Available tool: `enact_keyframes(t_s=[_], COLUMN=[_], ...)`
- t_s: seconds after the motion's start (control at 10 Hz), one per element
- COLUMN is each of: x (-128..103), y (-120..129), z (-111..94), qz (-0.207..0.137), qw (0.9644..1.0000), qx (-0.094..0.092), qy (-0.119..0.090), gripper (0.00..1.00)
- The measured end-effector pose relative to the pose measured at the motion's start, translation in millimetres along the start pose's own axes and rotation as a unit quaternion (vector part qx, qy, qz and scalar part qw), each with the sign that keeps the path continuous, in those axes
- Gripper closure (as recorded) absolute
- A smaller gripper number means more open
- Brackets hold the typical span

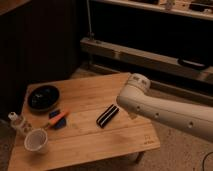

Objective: Place the eraser in the ceramic cup

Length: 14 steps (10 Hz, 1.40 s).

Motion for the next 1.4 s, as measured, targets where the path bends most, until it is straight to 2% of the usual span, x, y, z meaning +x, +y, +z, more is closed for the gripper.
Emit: enact_keyframes(t_s=[0.9,1.0,1.1,1.2,1.3,1.4], x=[-1,-4,-6,-10,-15,-15], y=[-1,-2,-3,-6,-10,-11], z=[0,1,1,1,2,3], qz=[0.002,0.014,0.042,0.101,0.156,0.190], qw=[1.0000,0.9998,0.9987,0.9935,0.9854,0.9789], qx=[0.001,0.005,0.006,0.007,0.010,0.011], qy=[-0.002,-0.013,-0.029,-0.051,-0.067,-0.074], gripper=[0.20,0.20,0.20,0.20,0.20,0.20])
